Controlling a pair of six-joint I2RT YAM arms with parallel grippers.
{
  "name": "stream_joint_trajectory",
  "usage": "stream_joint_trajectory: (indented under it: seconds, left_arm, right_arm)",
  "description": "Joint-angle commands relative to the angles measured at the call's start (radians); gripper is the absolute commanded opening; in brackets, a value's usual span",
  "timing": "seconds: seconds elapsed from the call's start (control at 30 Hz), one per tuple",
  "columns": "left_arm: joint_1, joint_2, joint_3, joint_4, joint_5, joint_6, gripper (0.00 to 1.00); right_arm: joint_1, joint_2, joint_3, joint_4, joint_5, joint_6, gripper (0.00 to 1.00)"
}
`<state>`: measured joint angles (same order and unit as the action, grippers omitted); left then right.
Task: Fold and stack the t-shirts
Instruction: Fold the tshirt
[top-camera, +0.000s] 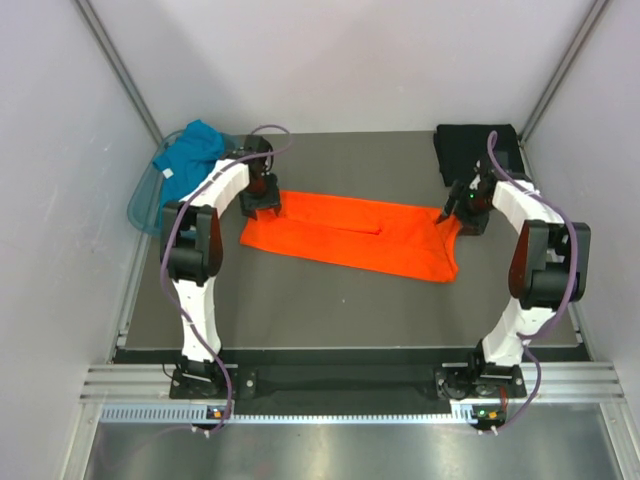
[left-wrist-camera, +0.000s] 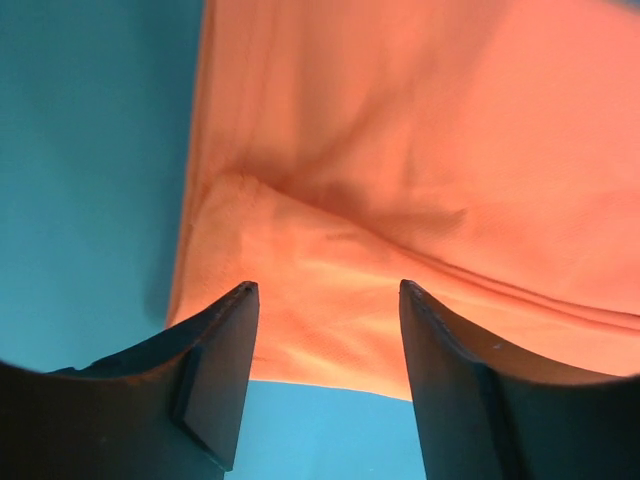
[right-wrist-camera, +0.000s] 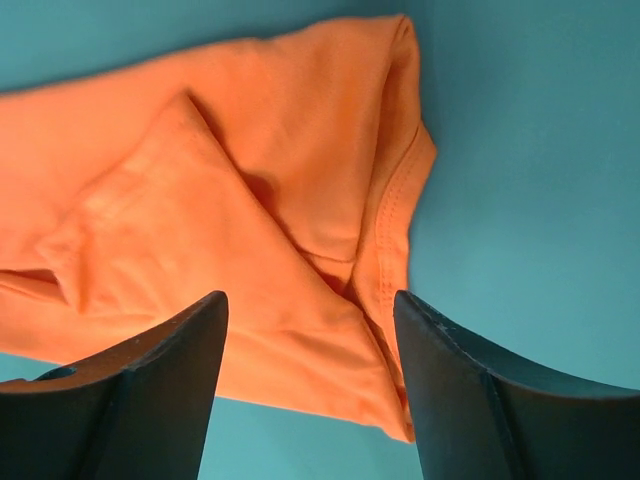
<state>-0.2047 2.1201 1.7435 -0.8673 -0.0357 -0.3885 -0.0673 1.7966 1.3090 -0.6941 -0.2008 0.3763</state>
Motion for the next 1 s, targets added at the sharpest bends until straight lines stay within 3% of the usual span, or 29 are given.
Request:
stream_joint_trajectory:
  seconds: [0.0,0.2,0.4,0.9,0.97]
  left_arm:
    - [0.002,-0.042,0.079,-0.002,-0.058,0.074,0.65]
    - [0.014,-0.026,0.120,-0.056,-0.087,0.062,0.65]
    - [0.018,-0.150,-0.096,-0.016,-0.144,0.046,0.64]
    - [0.070,-0.287,-0.168,-0.068,-0.084,0.020,0.60]
    - [0.071,-0.304,-0.183,-0.070,-0.072,0.011,0.60]
  right_arm:
    - [-0.029,0.013,0.003,0.084,-0.038,0.069,0.68]
    - [-0.068,0.073,0.025,0.128,-0.040,0.065,0.68]
    - [-0.094,0.141,0.059,0.165,-0.057,0.024,0.66]
    - [-0.115,0.291,0.199,0.211,-0.100,-0.108,0.46]
    - [-0.114,0.305,0.210,0.208,-0.117,-0.111,0.38]
